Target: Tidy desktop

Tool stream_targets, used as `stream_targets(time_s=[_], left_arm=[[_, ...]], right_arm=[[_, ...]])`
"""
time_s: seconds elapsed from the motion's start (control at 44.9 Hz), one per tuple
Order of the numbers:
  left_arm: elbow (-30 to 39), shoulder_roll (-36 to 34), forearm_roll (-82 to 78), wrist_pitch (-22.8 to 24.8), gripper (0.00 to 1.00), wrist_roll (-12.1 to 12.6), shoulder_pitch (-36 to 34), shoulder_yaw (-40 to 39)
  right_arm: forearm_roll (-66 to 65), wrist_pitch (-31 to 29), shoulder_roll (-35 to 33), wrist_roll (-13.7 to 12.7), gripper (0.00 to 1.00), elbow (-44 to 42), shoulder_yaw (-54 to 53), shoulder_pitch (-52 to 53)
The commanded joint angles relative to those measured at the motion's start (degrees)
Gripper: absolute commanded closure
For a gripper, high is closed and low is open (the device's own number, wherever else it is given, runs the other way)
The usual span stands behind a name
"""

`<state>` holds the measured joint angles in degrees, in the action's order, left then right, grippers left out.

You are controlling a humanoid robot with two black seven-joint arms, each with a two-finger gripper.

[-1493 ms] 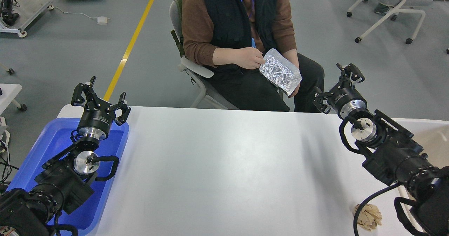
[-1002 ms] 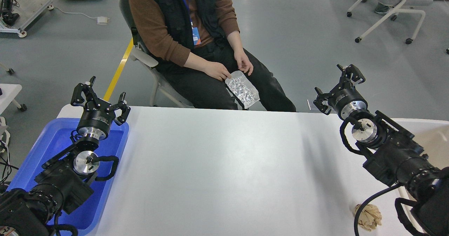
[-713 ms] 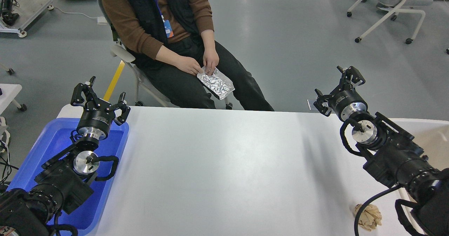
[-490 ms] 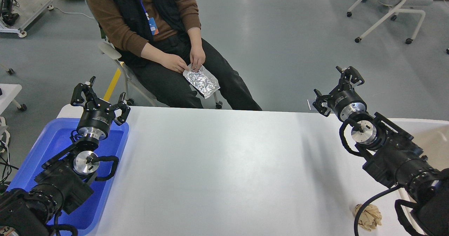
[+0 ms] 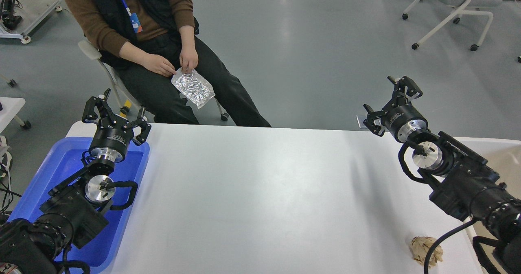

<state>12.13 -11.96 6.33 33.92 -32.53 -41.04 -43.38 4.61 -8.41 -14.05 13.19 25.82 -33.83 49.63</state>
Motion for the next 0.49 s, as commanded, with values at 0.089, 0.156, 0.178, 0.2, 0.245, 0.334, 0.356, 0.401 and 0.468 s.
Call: stream_targets(time_s=[0.089,0.156,0.178,0.2,0.245,0.334,0.356,0.401,0.468], left_arm=[[0.0,0.01,0.0,0.01,0.0,0.01,0.0,0.04],[0.0,0.01,0.0,0.01,0.0,0.01,0.0,0.04],[0.0,0.01,0.0,-0.08,0.0,0.01,0.0,-0.04],[0.0,0.01,0.0,0.01,0.0,0.01,0.0,0.04],[0.0,0.01,0.0,0.01,0.0,0.01,0.0,0.04],[0.0,0.01,0.0,0.01,0.0,0.01,0.0,0.04],[0.0,0.01,0.0,0.01,0.0,0.01,0.0,-0.04],[0.0,0.01,0.0,0.01,0.0,0.01,0.0,0.04],[0.09,0.01,0.0,0.01,0.0,0.01,0.0,0.04]], right_arm=[[-6.71,0.06,-13.36,0.0,0.0,14.43,5.35,-3.04],[-9.96,0.06,-17.05,0.0,0.0,17.33,7.2,-3.74],[-10.76,0.06,-18.28,0.0,0.0,18.55,7.64,-4.01],[-11.55,0.06,-19.33,0.0,0.0,19.78,7.9,-4.27],[-13.04,0.06,-21.53,0.0,0.0,22.33,8.17,-4.97],[-14.89,0.14,-26.28,0.0,0.0,27.52,8.17,-6.29],[-14.98,0.23,-27.33,0.0,0.0,28.66,8.08,-6.47],[-14.98,0.23,-29.0,0.0,0.0,30.42,7.56,-7.26],[-14.98,0.23,-30.5,0.0,0.0,31.92,7.03,-8.14]])
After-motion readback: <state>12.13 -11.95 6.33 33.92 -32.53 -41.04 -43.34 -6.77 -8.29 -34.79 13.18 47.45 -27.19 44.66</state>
